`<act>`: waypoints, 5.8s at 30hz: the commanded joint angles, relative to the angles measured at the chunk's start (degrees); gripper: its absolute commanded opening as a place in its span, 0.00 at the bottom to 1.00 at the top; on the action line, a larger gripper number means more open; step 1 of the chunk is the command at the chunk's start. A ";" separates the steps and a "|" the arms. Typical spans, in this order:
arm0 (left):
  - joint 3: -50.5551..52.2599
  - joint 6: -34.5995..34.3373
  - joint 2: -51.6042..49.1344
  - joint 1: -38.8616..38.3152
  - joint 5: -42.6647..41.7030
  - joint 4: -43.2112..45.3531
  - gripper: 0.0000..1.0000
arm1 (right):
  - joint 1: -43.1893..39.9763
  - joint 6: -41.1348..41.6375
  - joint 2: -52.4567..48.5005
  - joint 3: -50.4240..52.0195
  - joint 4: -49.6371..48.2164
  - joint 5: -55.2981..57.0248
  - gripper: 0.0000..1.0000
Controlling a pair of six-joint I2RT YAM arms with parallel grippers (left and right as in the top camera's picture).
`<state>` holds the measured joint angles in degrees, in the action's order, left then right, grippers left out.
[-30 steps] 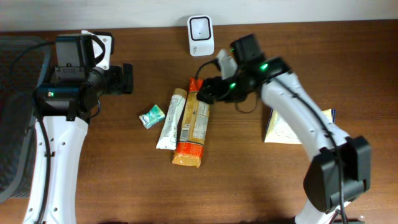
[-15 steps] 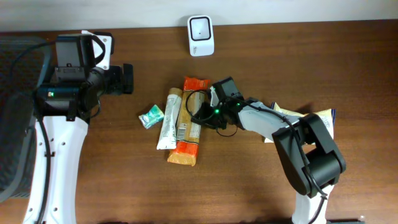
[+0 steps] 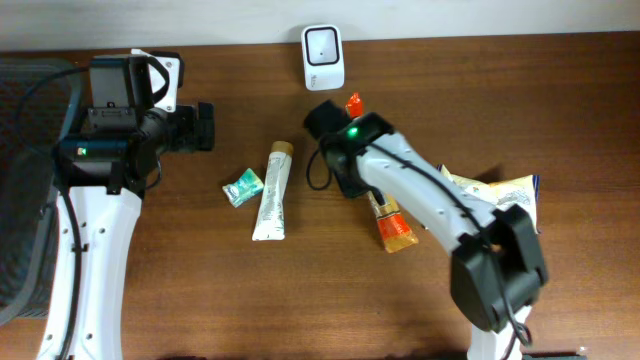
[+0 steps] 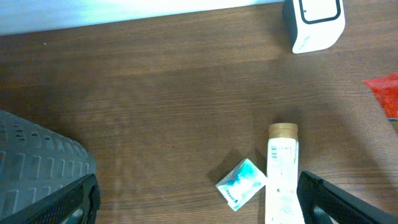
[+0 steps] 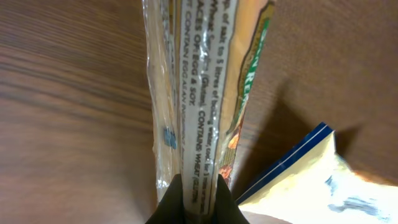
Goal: Scan the item barcode
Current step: 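Reach the right gripper to the orange-capped pasta pack and grasp it, then rotate the pasta pack upright with the right gripper, then lift the pasta pack up to the white scanner with the right gripper, then lower the pasta pack onto the table's right side and release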
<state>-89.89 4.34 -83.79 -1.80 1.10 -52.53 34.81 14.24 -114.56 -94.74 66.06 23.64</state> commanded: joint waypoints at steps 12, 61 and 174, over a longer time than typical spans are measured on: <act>-0.26 0.28 0.24 0.11 0.20 0.11 0.99 | -0.63 -8.07 -9.86 -1.16 -3.02 -7.76 0.82; -0.26 0.28 0.24 0.11 0.22 0.11 0.99 | -11.67 -21.27 -19.06 -9.94 1.99 -39.39 0.39; -0.26 0.28 0.24 0.11 0.20 0.13 0.99 | -13.77 -14.88 -3.32 -37.70 -3.39 -24.90 0.04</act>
<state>-89.91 4.34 -83.79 -1.80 1.10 -52.47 23.86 -18.22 -123.52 -130.41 52.93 5.17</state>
